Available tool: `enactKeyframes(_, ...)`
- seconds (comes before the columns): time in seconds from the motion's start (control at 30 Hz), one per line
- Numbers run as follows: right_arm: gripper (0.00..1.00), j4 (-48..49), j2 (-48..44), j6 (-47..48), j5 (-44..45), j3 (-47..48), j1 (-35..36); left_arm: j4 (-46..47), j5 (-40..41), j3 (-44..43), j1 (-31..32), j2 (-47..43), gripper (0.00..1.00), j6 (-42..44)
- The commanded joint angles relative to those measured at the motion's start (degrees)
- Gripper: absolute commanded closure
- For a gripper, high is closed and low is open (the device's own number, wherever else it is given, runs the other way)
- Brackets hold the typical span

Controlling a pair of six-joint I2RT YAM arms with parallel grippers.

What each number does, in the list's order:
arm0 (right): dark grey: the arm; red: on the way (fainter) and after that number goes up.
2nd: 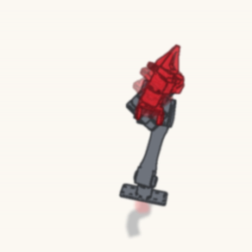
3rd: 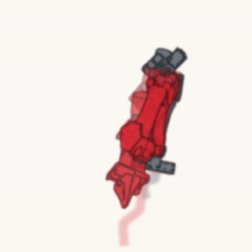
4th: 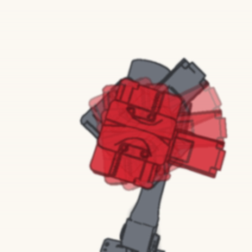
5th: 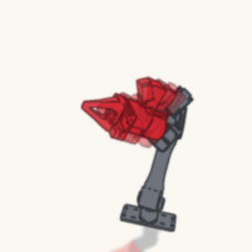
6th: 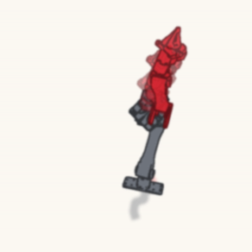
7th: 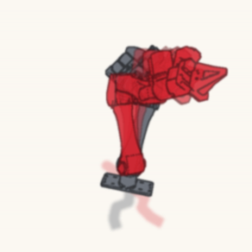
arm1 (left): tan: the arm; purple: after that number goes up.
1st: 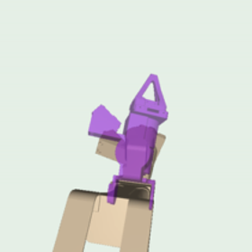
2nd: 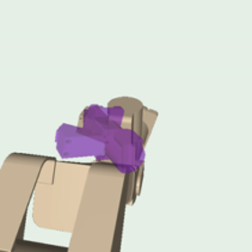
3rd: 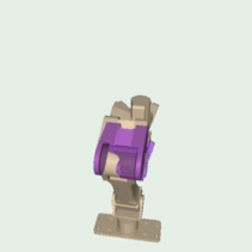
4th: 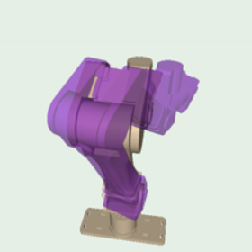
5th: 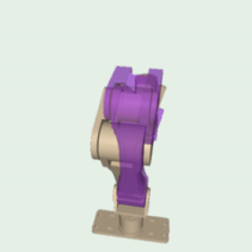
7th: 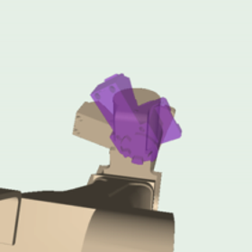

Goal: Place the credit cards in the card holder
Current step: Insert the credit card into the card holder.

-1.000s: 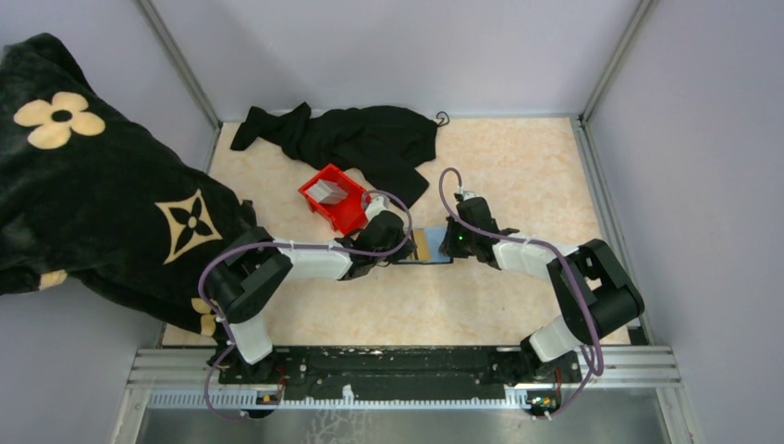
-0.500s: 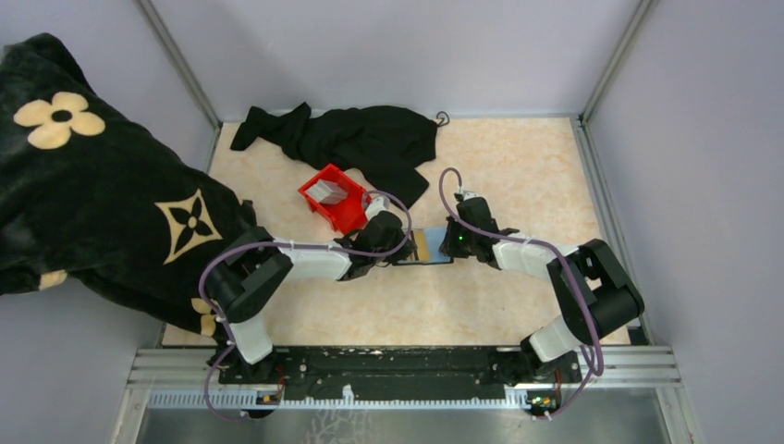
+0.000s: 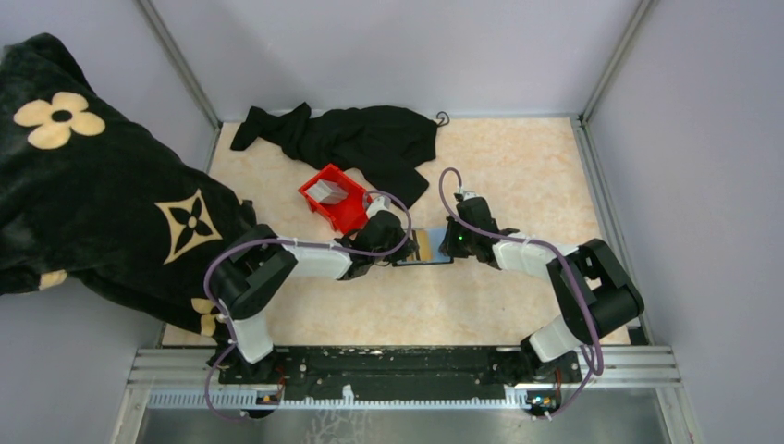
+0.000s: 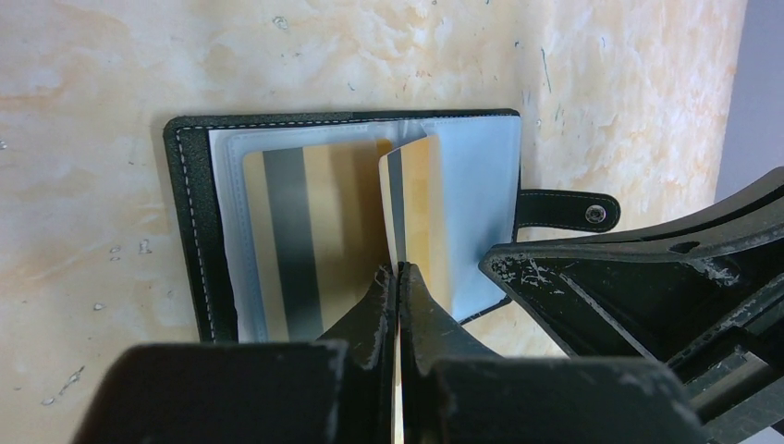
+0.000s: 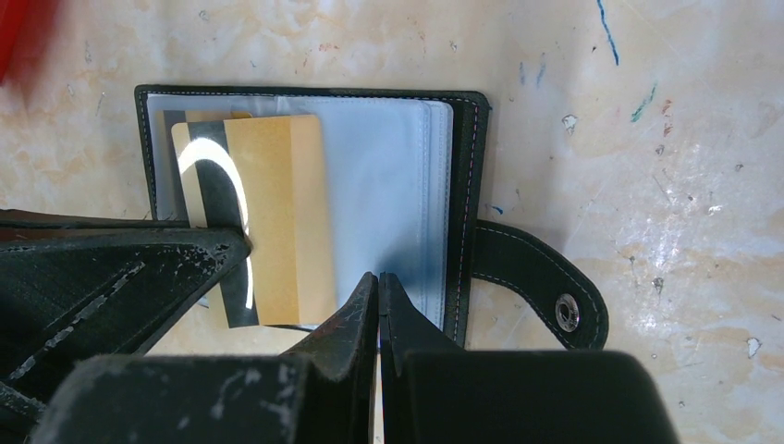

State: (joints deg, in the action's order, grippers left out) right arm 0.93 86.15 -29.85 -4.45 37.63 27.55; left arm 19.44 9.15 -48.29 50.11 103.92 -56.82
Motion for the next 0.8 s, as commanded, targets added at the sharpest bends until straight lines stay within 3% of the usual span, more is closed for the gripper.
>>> enactKeyframes(0.0,1.0,-0.68,1.65,0.32,1.86,1.4,-0.39,-7.43,-4.5,1.69,0.58,4.34,1.0,2.76)
enactKeyframes(0.5,1.0,-0.86,2.09,0.41,1.8,1.64,-0.39,-6.17,-7.42,1.12,-0.09,6.88,1.0,3.77)
enactKeyframes(0.63,1.0,-0.93,2.35,0.52,1.81,1.75,-0.39,-6.69,-8.08,0.17,-0.17,7.74,0.76,4.01)
enactKeyframes(0.77,1.0,-0.84,2.51,0.55,1.63,1.84,-0.39,-7.41,-8.2,-0.38,-0.17,7.5,0.6,4.64)
